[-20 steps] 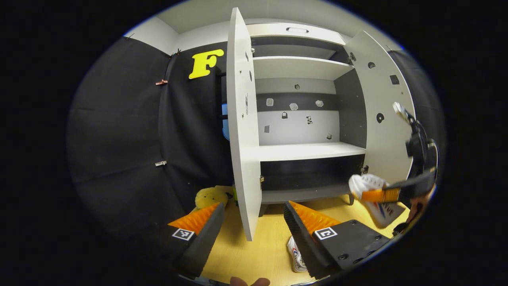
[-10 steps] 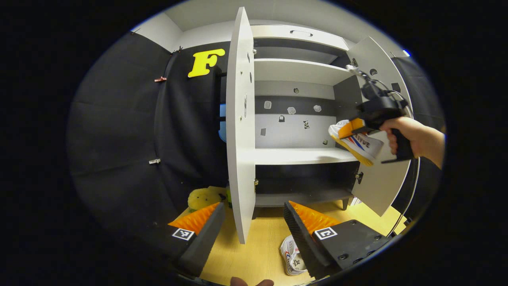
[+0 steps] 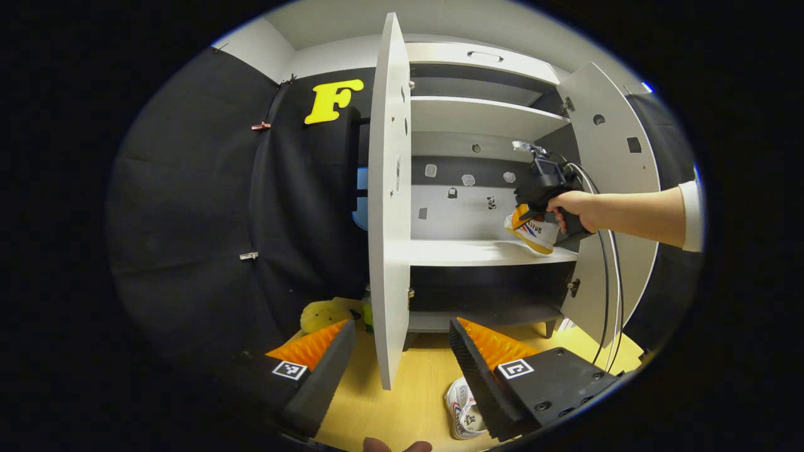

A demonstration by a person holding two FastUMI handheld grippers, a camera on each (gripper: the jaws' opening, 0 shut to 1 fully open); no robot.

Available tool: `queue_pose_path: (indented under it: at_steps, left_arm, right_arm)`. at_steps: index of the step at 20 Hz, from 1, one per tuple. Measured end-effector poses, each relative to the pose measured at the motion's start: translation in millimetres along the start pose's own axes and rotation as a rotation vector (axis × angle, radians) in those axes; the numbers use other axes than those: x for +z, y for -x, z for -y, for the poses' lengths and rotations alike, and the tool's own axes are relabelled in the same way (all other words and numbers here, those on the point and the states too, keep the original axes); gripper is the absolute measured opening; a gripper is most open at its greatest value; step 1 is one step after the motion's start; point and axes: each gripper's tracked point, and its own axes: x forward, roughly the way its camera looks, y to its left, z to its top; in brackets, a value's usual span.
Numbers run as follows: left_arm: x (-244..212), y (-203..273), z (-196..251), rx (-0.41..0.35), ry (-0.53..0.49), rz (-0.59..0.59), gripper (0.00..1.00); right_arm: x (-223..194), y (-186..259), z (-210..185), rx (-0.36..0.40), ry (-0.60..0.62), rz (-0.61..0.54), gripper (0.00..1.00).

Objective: Grab one shoe with the right hand and put it into the shoe cabinet, grab the other shoe with the left hand and put it into the shoe cabinet; then close the right door with the right hand and the left door with the left hand.

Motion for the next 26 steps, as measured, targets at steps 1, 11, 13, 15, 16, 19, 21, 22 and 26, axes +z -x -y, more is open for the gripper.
queue_pose_path:
  at_steps: [1, 11, 13, 15, 16, 19, 21, 22, 26]
  left_arm:
    - [-0.9, 0.9, -1.0, 0.005, 0.000, -0.002, 0.94]
    - [-1.1, 0.3, -0.5, 0.043, -0.005, -0.013, 0.94]
    - [-3.4, -1.7, 3.4, 0.037, -0.004, -0.017, 0.94]
    - [-3.7, -1.9, 6.8, 0.029, 0.000, -0.017, 0.94]
    - [-2.8, -1.9, 8.3, 0.024, 0.004, -0.017, 0.94]
    - [-4.0, -3.8, 12.7, 0.011, 0.009, -0.016, 0.94]
    - [-4.9, -3.4, 15.3, 0.002, 0.008, -0.017, 0.94]
    - [-5.6, -3.1, 17.5, -0.004, 0.007, -0.019, 0.94]
    - [-13.9, -3.4, 24.0, -0.026, 0.006, -0.031, 0.94]
  right_arm:
    - [-0.6, -11.2, 0.2, -0.008, 0.005, -0.013, 0.05]
    - [-9.4, -69.9, 3.4, -0.101, 0.102, -0.092, 0.06]
    - [-7.5, -65.9, 3.5, -0.114, 0.097, -0.082, 0.16]
    - [-9.0, -57.4, -2.7, -0.086, 0.065, -0.085, 0.22]
    - [-7.4, -54.4, -5.7, -0.069, 0.038, -0.077, 0.27]
    - [-5.4, -36.2, -18.1, -0.002, -0.053, -0.049, 0.63]
    - [-0.4, -18.8, -21.6, 0.017, -0.074, -0.002, 0.80]
    - [3.0, -9.9, -21.5, 0.019, -0.074, 0.026, 0.88]
    - [18.5, 40.3, -19.8, 0.028, -0.109, 0.178, 0.99]
